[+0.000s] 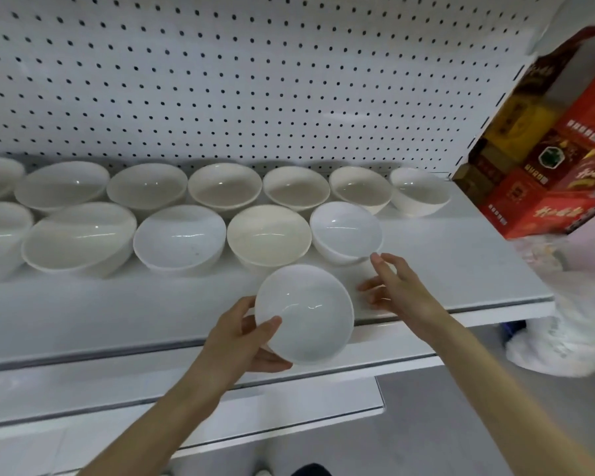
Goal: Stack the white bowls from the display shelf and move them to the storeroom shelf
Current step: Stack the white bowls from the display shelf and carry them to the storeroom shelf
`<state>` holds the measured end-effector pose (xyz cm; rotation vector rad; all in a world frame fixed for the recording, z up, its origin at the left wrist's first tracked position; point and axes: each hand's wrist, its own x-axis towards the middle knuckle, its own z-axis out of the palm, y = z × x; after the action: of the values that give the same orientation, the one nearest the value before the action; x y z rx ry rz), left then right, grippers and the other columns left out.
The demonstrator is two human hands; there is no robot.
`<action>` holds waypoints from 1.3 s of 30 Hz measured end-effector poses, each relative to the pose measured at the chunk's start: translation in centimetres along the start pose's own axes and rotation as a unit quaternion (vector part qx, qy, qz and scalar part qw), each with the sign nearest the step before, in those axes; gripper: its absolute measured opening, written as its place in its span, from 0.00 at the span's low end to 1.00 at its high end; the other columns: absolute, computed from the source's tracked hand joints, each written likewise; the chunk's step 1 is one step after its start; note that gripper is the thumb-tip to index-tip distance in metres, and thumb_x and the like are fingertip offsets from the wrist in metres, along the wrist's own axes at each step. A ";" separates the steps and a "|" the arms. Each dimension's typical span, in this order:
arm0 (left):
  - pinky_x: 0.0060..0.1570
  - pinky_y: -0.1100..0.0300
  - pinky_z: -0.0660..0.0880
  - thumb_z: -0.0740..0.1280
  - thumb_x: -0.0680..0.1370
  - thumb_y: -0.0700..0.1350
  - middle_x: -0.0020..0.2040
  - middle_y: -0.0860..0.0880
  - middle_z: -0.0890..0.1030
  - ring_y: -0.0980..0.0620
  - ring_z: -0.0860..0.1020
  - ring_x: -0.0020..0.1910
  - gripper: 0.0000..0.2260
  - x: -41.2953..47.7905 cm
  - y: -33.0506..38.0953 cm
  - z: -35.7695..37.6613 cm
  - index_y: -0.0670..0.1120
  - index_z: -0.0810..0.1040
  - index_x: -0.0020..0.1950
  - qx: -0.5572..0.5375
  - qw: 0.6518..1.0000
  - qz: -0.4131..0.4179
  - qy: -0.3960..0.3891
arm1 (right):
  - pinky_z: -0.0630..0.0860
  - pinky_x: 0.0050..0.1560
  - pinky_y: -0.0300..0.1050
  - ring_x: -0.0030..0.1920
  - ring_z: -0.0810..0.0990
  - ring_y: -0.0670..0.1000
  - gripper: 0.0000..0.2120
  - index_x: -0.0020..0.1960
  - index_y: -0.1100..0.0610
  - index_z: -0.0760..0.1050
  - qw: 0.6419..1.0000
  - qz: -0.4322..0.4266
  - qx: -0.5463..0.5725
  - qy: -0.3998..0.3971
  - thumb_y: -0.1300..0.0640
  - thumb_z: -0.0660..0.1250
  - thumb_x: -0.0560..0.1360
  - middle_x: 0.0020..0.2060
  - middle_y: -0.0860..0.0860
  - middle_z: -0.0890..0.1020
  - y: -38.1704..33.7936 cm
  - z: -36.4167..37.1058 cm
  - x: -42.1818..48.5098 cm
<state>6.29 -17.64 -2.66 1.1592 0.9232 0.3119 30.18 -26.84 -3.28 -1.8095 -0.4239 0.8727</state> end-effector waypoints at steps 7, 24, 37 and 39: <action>0.36 0.56 0.82 0.66 0.79 0.39 0.56 0.46 0.82 0.45 0.85 0.39 0.12 0.0 -0.3 0.3 0.47 0.76 0.63 0.025 0.999 0.019 0.013 | 0.76 0.34 0.44 0.33 0.78 0.52 0.21 0.63 0.59 0.65 0.996 -0.007 0.080 -0.041 0.45 0.61 0.79 0.42 0.60 0.83 -0.8 1.3 2.2; 0.34 0.60 0.82 0.64 0.80 0.42 0.55 0.42 0.82 0.42 0.85 0.39 0.13 1.4 0.0 3.0 0.44 0.75 0.65 0.002 0.999 0.031 -0.022 | 0.70 0.33 0.42 0.30 0.73 0.51 0.11 0.61 0.57 0.71 0.988 -0.048 0.143 -0.036 0.56 0.59 0.80 0.34 0.59 0.80 -0.2 -3.6 -1.6; 0.39 0.60 0.81 0.57 0.82 0.54 0.52 0.48 0.83 0.43 0.85 0.46 0.10 3.5 -0.4 7.1 0.55 0.76 0.57 -0.067 0.993 0.080 -0.046 | 0.69 0.28 0.41 0.27 0.72 0.52 0.20 0.67 0.39 0.63 0.991 -0.078 0.060 -0.094 0.59 0.57 0.80 0.31 0.60 0.77 -2.9 -5.1 -4.9; 0.40 0.58 0.82 0.55 0.82 0.56 0.52 0.55 0.80 0.43 0.85 0.45 0.10 3.5 -0.2 7.2 0.60 0.74 0.58 -0.060 0.993 0.093 -0.050 | 0.69 0.28 0.42 0.28 0.72 0.52 0.22 0.68 0.39 0.63 0.992 -0.075 0.037 -0.093 0.60 0.57 0.80 0.32 0.60 0.78 -3.2 -4.8 -4.9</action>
<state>13.78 -20.09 -3.78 1.1416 0.7007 0.4498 30.72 -31.83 2.33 -1.6125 -0.6317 0.9429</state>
